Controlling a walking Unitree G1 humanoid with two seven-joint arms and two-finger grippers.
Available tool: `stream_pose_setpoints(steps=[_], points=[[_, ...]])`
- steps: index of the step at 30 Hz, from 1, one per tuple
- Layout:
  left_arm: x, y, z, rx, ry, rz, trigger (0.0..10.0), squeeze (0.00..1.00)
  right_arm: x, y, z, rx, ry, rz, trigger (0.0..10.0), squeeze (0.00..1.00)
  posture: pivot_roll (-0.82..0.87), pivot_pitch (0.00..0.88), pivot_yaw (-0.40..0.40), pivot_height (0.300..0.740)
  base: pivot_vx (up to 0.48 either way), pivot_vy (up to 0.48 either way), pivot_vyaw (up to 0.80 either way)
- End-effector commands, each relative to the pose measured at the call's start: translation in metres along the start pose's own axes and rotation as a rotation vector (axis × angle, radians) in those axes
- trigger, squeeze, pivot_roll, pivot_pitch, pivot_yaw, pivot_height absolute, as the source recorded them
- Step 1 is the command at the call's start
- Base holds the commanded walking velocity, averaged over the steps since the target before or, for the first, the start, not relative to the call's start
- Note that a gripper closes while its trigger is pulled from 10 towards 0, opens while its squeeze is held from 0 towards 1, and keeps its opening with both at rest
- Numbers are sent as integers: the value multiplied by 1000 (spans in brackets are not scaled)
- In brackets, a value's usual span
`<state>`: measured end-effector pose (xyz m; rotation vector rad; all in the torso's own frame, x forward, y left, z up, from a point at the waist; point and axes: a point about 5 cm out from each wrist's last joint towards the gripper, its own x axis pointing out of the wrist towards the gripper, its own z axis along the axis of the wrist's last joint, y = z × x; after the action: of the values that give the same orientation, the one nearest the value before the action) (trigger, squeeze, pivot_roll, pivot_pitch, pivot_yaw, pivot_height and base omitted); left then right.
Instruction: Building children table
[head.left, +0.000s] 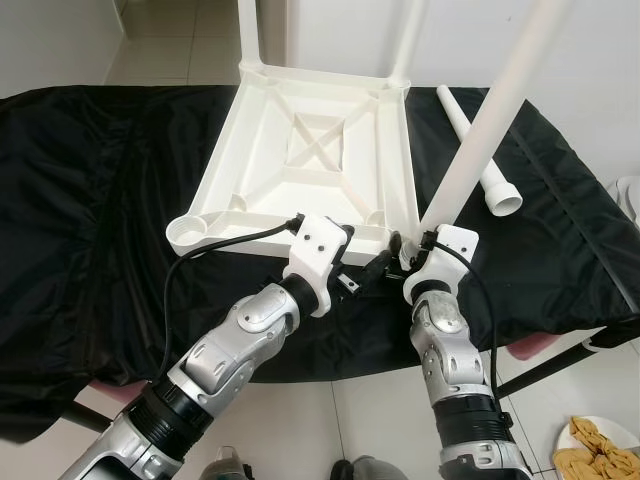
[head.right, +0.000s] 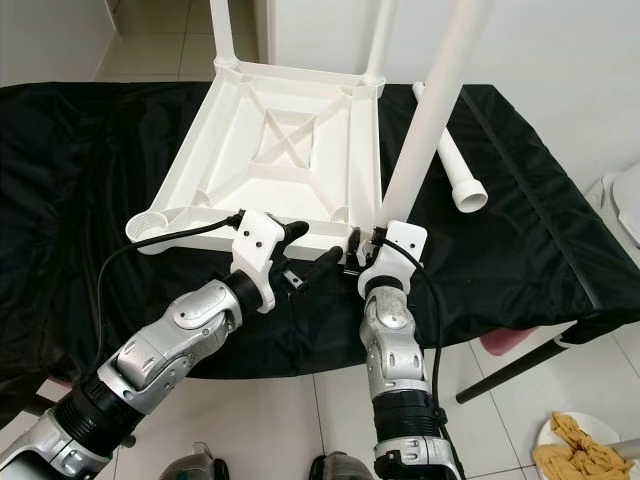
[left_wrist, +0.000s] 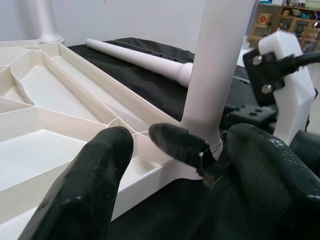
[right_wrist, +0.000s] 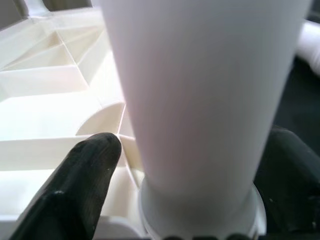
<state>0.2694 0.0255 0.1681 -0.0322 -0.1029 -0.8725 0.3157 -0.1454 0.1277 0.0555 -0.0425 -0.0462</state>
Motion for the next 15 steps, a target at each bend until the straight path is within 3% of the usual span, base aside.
stream_pose_setpoints(steps=[1,9,10,11,15], points=[[-2,-16,-1,17,0,-265,10000,0,-1,-1,0,6,-11,31,10000,1000,-7,36,-52,740,0,0,0],[-2,-15,0,16,-1,-261,10000,0,2,-13,4,1,-24,202,10000,1000,-10,45,-52,740,0,0,0],[-2,-15,0,15,-2,-259,10000,0,3,-15,4,0,-14,275,10000,282,-10,45,-52,740,0,0,0],[-2,-15,0,14,-2,-257,10000,0,4,-19,5,-19,-9,356,10000,0,-12,50,-50,740,0,0,0],[-3,-14,0,12,-2,-254,10000,0,8,-26,6,-55,1,468,10000,0,-9,55,-46,740,0,0,0]])
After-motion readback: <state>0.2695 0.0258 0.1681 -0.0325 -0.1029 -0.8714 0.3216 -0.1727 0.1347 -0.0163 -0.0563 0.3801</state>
